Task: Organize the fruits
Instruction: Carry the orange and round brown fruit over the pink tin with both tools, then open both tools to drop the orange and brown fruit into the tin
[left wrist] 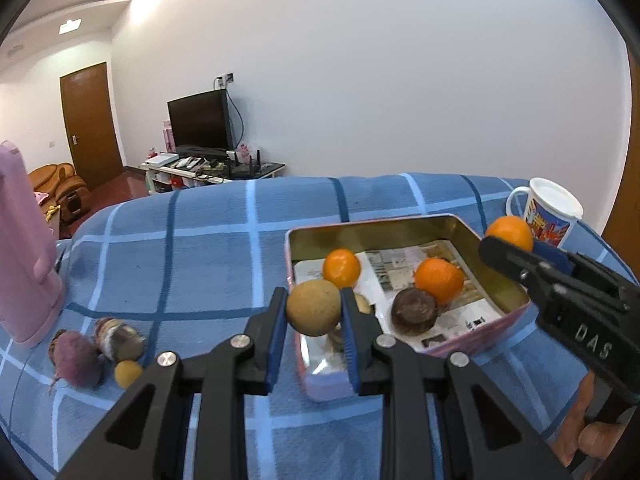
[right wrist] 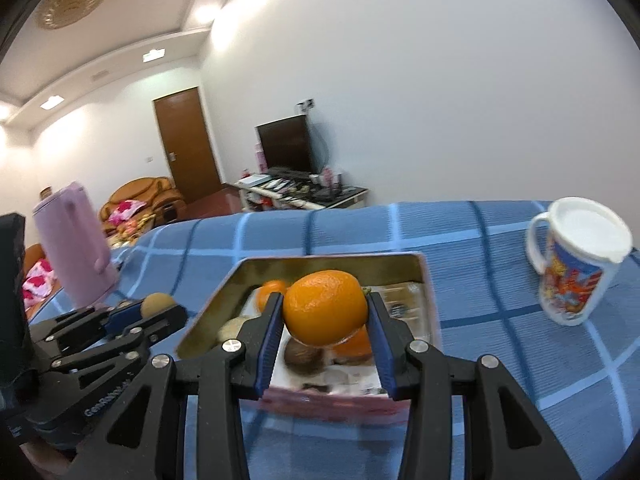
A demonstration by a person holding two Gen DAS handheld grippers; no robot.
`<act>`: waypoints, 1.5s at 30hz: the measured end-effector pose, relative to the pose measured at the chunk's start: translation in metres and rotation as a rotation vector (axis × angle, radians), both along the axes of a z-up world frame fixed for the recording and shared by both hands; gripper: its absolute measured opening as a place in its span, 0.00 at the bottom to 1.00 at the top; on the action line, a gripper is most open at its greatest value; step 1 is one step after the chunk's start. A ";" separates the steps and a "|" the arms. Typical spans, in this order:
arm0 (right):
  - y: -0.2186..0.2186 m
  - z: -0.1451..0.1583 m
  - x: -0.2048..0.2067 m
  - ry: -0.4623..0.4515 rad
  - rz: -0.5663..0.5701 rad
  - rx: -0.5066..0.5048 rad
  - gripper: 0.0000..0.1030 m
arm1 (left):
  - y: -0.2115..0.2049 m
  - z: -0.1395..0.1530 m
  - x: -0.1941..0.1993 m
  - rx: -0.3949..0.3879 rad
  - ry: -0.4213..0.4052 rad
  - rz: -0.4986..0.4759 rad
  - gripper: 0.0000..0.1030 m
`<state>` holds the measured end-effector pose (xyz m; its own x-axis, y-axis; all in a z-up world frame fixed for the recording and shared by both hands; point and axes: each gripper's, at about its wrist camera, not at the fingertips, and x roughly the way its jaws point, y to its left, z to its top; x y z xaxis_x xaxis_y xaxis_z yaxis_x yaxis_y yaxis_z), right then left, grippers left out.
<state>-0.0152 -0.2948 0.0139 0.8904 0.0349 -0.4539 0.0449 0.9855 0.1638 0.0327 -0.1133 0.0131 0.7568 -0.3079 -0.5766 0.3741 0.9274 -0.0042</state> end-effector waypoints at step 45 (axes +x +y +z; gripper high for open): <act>-0.056 -0.003 0.036 -0.074 -0.102 0.082 0.69 | -0.075 -0.007 0.031 0.105 -0.103 0.069 1.00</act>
<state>0.0206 -0.3507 0.0111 0.9221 -0.0232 -0.3862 0.1289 0.9596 0.2500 0.0636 -0.1883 0.0063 0.8308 -0.1952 -0.5213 0.3027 0.9443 0.1288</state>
